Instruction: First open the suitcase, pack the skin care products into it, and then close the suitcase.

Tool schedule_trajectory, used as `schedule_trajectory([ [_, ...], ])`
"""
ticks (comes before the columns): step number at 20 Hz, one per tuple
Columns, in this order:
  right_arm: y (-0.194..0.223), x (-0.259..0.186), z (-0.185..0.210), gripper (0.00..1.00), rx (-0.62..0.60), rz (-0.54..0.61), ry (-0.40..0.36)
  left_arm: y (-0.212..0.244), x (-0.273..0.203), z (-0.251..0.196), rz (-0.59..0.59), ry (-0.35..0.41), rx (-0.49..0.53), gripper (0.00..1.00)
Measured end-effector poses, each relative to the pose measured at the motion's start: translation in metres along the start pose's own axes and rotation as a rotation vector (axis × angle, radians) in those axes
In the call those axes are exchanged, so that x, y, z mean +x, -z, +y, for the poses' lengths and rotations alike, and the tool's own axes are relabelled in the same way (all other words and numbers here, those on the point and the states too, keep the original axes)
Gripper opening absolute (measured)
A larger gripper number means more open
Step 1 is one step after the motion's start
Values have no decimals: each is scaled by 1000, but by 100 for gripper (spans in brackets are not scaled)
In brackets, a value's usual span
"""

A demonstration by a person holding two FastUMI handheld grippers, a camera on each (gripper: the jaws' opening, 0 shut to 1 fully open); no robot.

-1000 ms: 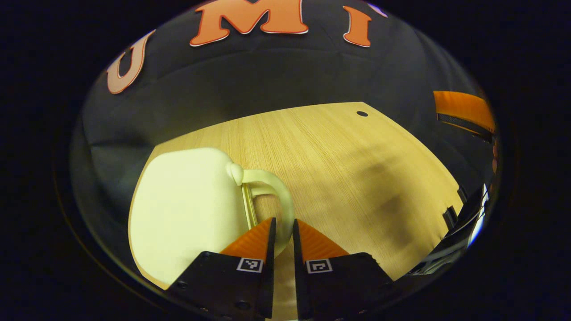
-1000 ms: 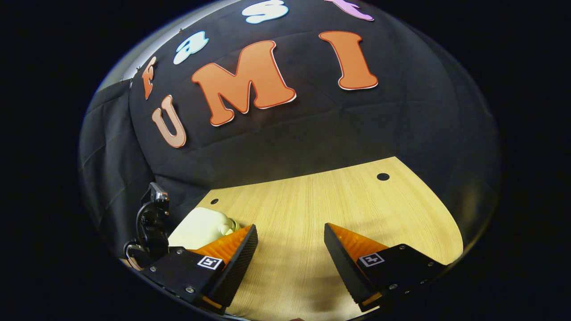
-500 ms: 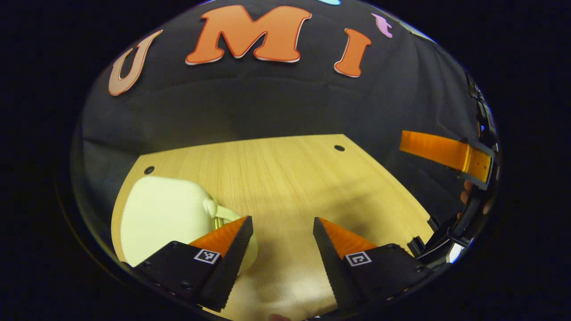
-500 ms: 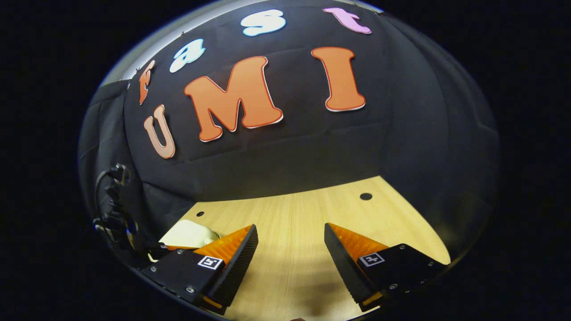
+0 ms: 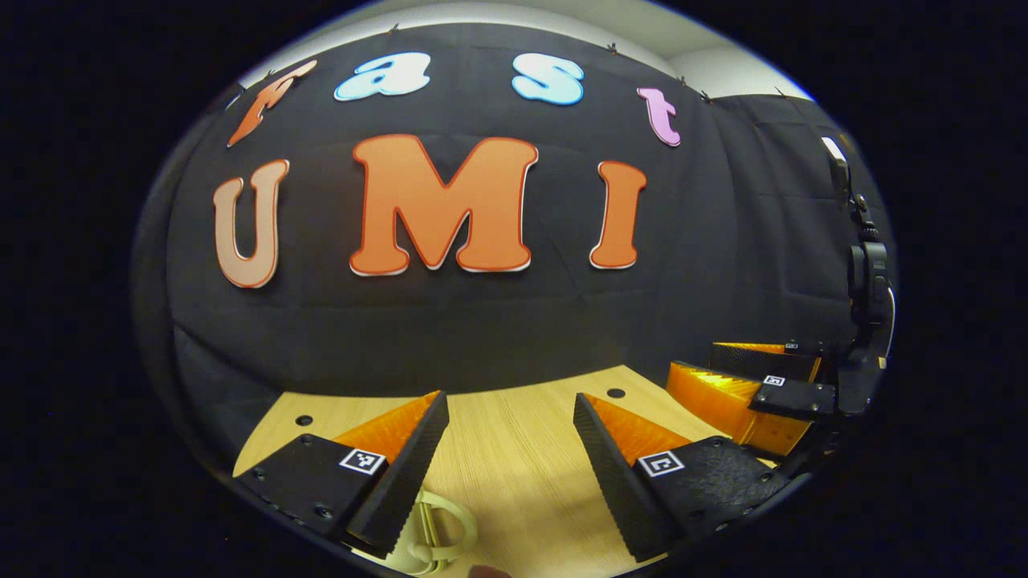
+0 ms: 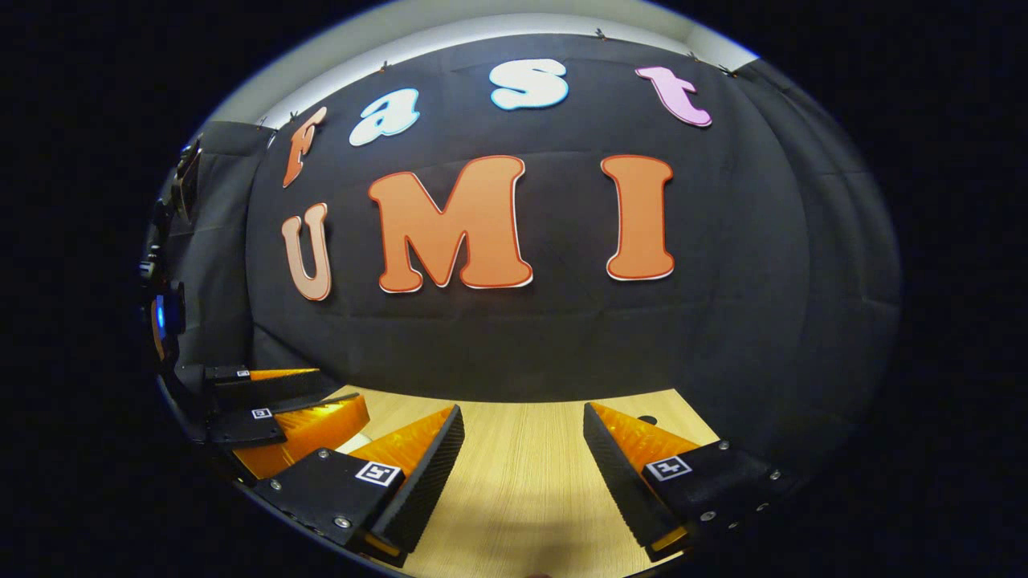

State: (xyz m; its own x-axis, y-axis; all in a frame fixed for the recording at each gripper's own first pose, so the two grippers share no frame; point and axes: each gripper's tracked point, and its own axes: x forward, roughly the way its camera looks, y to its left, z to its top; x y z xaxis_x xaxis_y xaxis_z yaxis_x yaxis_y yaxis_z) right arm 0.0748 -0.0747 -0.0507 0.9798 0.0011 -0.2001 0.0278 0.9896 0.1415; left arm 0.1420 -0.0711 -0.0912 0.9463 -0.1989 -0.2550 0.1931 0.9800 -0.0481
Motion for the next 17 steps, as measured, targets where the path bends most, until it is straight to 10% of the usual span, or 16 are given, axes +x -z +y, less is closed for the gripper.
schedule_trajectory([
  [17,-62,-36,50,100,-74,-221,-90,-79,-76,43,-374,-225,0,95],
])
